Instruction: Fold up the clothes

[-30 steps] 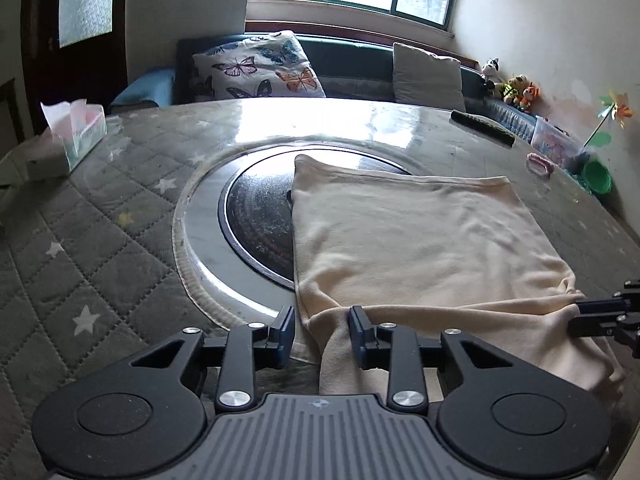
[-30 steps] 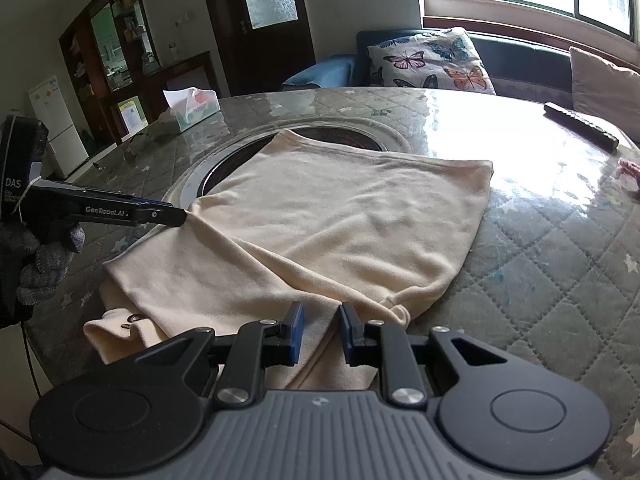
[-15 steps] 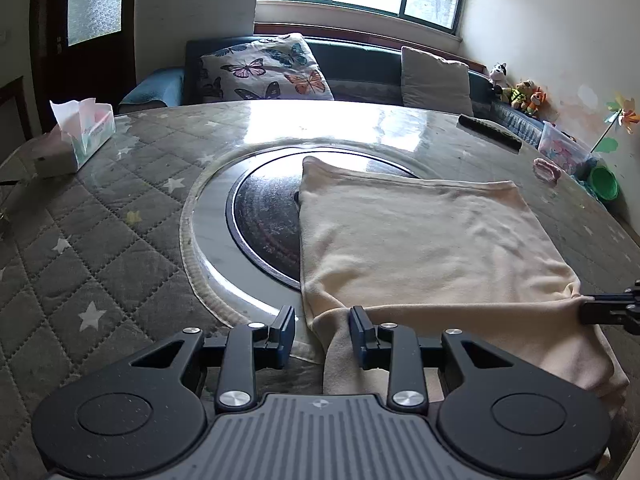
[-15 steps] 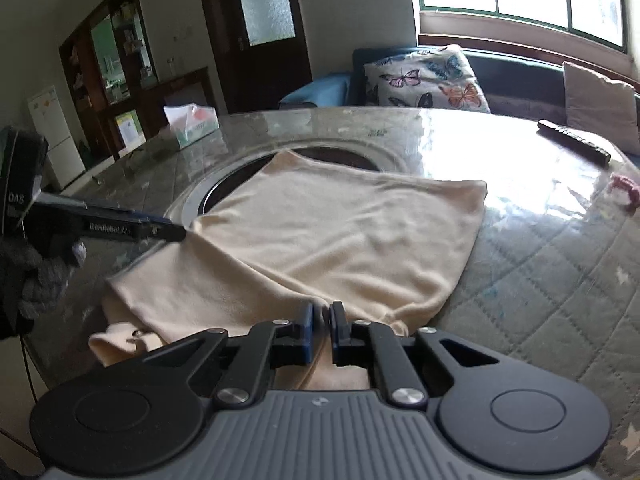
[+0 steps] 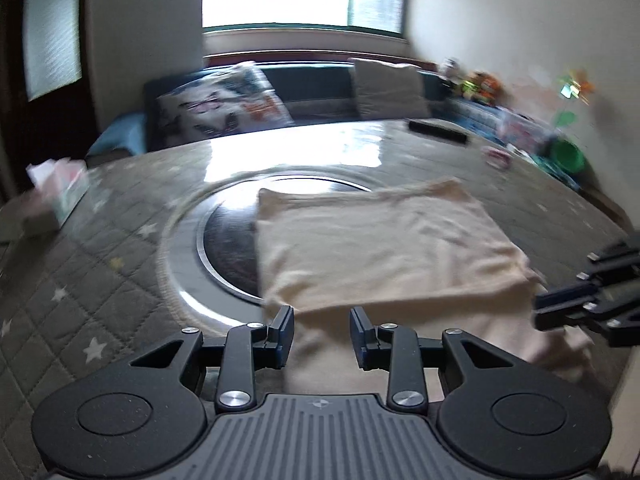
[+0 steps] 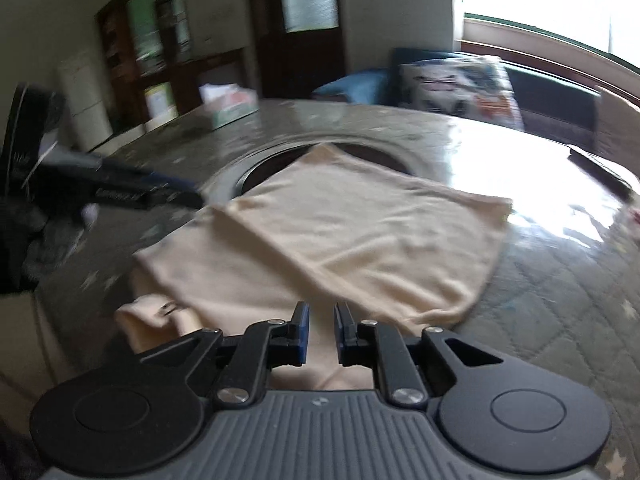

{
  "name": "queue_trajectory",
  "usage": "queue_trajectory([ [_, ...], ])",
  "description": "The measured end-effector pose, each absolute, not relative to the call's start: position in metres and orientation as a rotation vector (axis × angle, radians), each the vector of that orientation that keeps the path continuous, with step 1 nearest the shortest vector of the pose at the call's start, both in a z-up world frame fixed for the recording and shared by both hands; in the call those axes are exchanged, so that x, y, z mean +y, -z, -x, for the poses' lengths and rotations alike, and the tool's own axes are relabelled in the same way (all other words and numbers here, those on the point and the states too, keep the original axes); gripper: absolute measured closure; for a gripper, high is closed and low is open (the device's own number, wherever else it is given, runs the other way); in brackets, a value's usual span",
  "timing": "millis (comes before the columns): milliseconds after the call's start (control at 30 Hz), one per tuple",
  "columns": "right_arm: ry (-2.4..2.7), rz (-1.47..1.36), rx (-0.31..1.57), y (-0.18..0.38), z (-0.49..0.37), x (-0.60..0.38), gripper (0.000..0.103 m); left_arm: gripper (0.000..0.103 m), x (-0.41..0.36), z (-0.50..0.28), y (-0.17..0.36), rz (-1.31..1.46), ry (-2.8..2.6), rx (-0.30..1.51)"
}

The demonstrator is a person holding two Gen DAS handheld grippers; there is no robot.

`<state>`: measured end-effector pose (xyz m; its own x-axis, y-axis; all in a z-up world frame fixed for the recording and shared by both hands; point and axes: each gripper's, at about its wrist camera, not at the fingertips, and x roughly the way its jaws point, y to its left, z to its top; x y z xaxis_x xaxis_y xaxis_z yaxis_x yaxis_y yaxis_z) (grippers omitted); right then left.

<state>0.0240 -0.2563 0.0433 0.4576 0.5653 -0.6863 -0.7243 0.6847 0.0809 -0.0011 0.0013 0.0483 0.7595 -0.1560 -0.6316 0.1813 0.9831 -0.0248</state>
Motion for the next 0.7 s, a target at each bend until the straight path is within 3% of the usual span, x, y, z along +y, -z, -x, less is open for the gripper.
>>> queue_trajectory([
  [433,-0.831,0.333,0.778,-0.033,-0.007,-0.258,0.090,0.069,-0.016,0.041,-0.039,-0.257,0.331,0.704],
  [700,-0.852,0.336,0.773,-0.043,-0.004,-0.265,0.088,0.054,-0.027,0.081,-0.034,-0.487,0.407,0.667],
])
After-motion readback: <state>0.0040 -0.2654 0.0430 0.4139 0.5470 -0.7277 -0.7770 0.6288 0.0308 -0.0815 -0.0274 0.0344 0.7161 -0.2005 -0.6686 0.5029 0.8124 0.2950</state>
